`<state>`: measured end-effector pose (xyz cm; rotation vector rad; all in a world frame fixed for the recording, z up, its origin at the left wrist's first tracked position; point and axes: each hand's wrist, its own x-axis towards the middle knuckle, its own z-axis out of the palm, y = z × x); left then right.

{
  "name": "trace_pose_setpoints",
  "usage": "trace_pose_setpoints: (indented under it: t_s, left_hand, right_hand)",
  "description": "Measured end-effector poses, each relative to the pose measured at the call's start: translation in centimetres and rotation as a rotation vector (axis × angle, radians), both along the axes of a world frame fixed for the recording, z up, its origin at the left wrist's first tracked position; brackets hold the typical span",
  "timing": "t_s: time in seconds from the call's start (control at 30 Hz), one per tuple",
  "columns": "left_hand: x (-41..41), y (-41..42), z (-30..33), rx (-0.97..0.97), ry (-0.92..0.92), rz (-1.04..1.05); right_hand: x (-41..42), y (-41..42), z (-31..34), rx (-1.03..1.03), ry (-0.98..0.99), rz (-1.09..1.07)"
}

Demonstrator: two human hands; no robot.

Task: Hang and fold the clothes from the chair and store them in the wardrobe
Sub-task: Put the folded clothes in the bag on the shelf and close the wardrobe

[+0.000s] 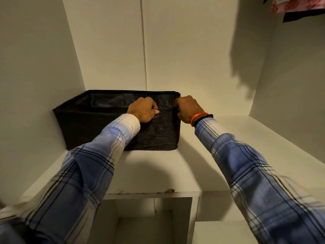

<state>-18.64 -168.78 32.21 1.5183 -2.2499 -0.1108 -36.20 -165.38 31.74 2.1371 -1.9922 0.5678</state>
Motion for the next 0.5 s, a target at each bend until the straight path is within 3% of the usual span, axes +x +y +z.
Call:
trace_pose_setpoints:
  t_s: [0.5]
  left_hand:
    - [4.2, 8.1, -2.7, -0.037, 0.239, 0.117]
  right_hand:
    - [3.1, 6.2, -3.6, -0.216, -0.205, 0.213]
